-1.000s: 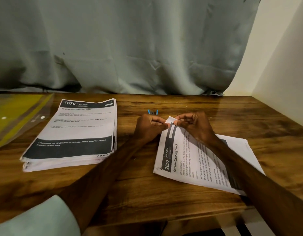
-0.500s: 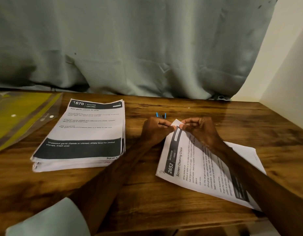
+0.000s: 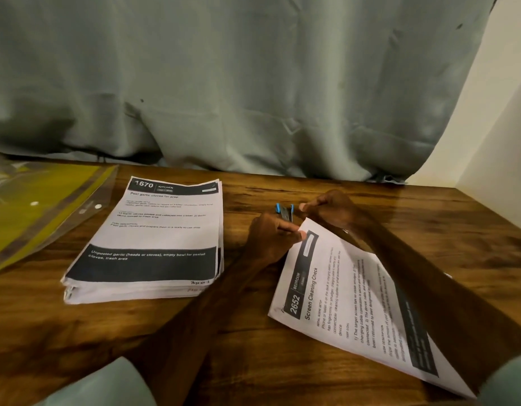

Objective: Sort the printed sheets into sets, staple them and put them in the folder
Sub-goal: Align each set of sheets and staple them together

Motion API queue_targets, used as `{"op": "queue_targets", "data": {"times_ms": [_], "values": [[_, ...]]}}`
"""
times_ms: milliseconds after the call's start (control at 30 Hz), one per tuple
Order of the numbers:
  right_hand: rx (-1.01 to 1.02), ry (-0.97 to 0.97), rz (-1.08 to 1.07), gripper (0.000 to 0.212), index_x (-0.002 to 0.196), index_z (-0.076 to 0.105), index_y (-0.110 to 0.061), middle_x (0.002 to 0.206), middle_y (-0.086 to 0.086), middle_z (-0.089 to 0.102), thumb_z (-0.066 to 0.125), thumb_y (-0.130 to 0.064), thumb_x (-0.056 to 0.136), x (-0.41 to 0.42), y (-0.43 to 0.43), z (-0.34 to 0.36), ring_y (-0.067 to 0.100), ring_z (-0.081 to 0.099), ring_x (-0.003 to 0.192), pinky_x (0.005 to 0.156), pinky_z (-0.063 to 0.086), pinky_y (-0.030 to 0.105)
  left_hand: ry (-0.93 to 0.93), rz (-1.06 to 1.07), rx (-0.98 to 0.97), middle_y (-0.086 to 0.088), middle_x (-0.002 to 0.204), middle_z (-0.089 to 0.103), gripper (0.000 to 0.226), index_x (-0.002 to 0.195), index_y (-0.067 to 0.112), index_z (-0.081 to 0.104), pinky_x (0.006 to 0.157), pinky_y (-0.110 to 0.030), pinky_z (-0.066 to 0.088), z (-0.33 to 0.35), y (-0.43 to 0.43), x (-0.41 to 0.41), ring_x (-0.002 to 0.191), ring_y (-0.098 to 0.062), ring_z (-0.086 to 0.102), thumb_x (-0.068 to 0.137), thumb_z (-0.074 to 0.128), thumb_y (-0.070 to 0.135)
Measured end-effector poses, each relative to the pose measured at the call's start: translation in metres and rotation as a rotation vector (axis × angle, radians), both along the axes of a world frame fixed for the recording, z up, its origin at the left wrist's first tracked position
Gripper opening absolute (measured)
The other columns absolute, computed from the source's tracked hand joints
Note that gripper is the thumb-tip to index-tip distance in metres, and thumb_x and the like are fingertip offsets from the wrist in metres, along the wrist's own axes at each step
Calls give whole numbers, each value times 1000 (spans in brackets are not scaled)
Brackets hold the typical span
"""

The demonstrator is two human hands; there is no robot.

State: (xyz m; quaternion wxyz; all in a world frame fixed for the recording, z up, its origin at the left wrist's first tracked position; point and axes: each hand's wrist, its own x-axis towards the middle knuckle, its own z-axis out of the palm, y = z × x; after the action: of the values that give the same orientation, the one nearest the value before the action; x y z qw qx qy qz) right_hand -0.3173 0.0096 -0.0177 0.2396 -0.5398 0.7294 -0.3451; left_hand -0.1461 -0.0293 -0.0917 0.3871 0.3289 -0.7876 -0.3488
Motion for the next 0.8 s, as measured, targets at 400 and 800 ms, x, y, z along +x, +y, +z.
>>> {"op": "queue_targets", "data": {"times_ms": [400,800], "values": [[135,326,-61,37,85,65,-6,82,6,67,89,-32,74,36,-51,2,21,66,78,59,51,27,-19,54,-42,-10,86,77,27,88,2,79,82,-41,58,-6,-4,-5,77,-22,72,89,78,29],[-120,-616,-53,27,121,66,-6,103,6,77,57,-21,101,-48,25,9,22,70,99,84,54,36,12,-6,-8,-7,96,79,20,94,5,81,81,-40,61,1,6,0,82,-21,75,92,75,24]]}}
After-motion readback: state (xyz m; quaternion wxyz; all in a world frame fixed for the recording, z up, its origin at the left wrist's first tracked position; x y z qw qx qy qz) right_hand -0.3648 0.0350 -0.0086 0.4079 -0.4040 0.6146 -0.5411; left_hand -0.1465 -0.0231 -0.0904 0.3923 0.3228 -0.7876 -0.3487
